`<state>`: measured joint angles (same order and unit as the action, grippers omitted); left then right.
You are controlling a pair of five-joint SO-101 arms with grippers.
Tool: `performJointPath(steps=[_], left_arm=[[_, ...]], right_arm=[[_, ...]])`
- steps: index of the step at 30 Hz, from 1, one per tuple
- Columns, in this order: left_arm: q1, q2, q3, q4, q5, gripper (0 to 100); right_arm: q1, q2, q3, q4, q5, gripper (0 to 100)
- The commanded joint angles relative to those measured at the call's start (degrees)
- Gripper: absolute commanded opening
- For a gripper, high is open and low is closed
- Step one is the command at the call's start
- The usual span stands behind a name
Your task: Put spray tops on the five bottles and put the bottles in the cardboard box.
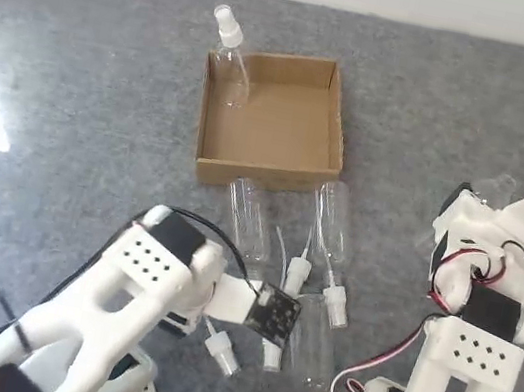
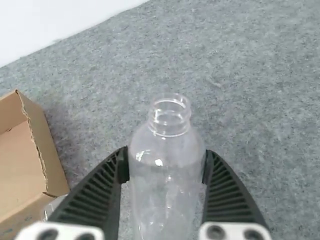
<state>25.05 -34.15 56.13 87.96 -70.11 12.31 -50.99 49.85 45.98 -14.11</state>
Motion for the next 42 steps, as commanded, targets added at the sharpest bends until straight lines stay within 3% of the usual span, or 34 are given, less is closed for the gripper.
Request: performJointPath(steps=[1, 18, 35, 42], left_arm=[[4.5, 2.0, -2.7, 0.5, -0.4, 16], [17.3, 13.6, -4.4, -5.7, 4.6, 16], [17.8, 26.7, -8.9, -10.4, 6.4, 16], [21.4, 31.2, -9.0, -10.5, 8.2, 12]], right_arm=[[0.8, -1.2, -0.7, -1.3, -0.3, 9.5], [0.8, -1.2, -0.6, -1.9, -0.2, 9.5], [0.7, -1.2, -0.6, -1.8, -0.2, 9.5], [0.7, -1.2, -0.6, -1.8, -0.2, 9.5]])
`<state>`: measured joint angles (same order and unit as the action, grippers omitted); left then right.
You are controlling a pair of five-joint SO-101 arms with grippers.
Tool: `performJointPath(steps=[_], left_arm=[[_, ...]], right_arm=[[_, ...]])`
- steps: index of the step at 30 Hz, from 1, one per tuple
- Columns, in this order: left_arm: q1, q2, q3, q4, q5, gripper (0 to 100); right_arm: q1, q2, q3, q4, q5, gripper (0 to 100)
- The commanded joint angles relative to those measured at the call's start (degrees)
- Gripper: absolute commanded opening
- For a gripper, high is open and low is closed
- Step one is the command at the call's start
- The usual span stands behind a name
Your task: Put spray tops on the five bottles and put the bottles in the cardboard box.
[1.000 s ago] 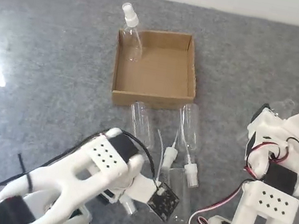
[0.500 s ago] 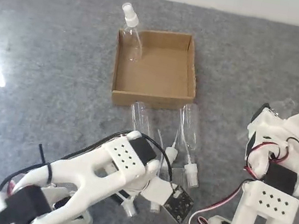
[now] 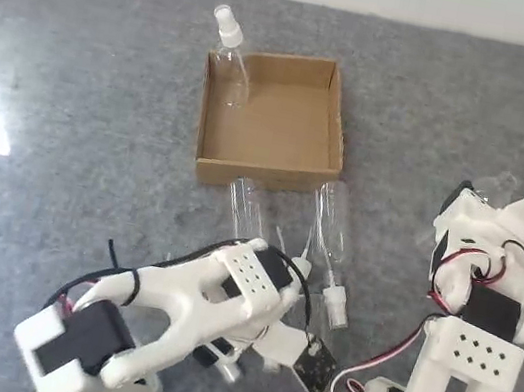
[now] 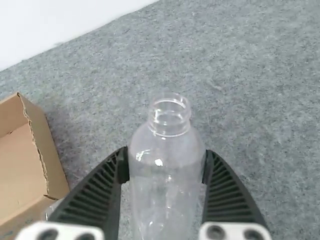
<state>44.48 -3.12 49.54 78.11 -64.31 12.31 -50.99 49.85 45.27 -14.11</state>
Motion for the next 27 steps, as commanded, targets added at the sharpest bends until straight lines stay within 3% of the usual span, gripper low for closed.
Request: performJointPath(steps=[1, 12, 22, 27], left_arm=[[2.5, 0.2, -2.6, -0.6, 3.5, 11], [1.8, 0.2, -2.5, 2.6, 6.3, 5], [-10.5, 0.1, -2.8, 4.4, 5.9, 4], [-19.9, 0.1, -3.4, 4.3, 1.5, 5]], right_arm=[[0.7, -1.2, -0.6, -1.1, -0.2, 9.5], [0.7, -1.2, -0.6, -0.9, -0.2, 9.5], [0.7, -1.2, -0.6, -0.9, -0.1, 9.5], [0.7, -1.2, -0.6, -0.8, -0.1, 9.5]])
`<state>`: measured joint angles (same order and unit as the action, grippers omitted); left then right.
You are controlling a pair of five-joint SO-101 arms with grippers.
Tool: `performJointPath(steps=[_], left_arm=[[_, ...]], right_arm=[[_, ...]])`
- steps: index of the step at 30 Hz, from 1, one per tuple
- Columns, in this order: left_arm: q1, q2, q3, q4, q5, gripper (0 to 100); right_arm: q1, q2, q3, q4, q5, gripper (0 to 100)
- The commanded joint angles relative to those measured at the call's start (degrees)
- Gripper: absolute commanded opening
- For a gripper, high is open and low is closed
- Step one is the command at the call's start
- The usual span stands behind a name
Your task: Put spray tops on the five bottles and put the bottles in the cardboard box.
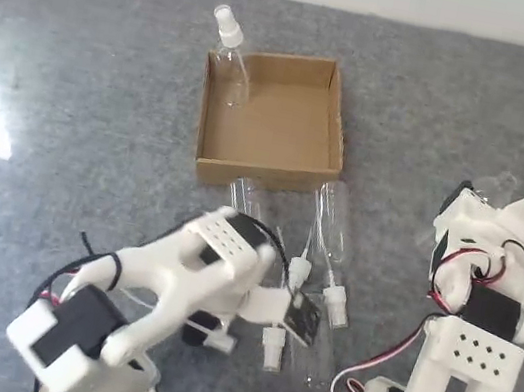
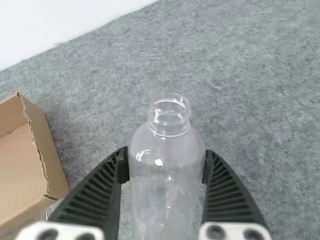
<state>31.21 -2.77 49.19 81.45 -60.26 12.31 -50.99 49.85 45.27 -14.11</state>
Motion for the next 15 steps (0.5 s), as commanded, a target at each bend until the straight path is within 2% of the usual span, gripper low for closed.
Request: performJointPath(steps=[1, 4, 6, 9, 15], left_arm=[[-9.0, -0.3, -3.7, 1.0, -3.0, 5], [-14.9, -0.3, -6.2, 1.1, -3.3, 6], [-17.1, -0.2, -7.2, 1.1, -3.3, 11], [-18.0, -0.2, -7.6, 0.9, -3.3, 17], [-17.8, -0.2, -9.3, 0.9, -3.0, 17]], right_arm=[[0.7, -1.2, -0.6, -0.8, -0.1, 9.5], [0.7, -1.2, -0.6, -0.8, -0.1, 9.5], [0.7, -1.2, -0.6, -0.9, -0.1, 9.5], [0.7, -1.2, -0.6, -0.9, -0.1, 9.5], [0.7, -1.2, -0.6, -0.9, -0.1, 9.5]])
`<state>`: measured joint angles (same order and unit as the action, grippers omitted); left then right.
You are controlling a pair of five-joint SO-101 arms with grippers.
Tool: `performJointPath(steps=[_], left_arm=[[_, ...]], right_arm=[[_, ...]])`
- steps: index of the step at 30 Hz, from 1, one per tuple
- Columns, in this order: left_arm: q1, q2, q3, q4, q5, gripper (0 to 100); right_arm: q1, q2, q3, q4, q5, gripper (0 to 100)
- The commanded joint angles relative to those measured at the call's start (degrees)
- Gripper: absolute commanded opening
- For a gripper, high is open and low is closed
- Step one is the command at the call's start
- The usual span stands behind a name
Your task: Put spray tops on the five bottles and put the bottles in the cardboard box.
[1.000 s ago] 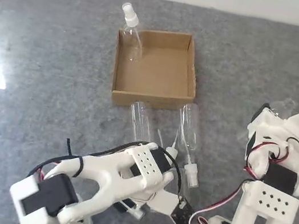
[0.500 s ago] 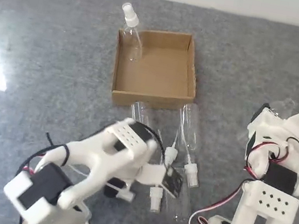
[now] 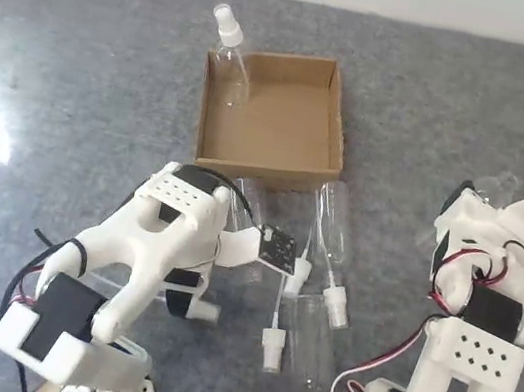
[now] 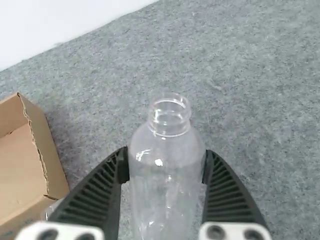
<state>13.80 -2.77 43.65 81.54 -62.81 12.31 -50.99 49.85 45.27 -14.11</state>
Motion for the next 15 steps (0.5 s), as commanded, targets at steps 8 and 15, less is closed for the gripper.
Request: performJointPath(steps=[8, 15], left_arm=[[0.7, 0.4, -4.1, -0.5, -0.4, 17], [2.7, 0.5, -3.8, -1.6, 1.3, 17]], right_arm=[[0.7, -1.2, -0.6, -0.9, 0.8, 9.5], [0.7, -1.2, -0.6, -0.8, 1.5, 9.5]])
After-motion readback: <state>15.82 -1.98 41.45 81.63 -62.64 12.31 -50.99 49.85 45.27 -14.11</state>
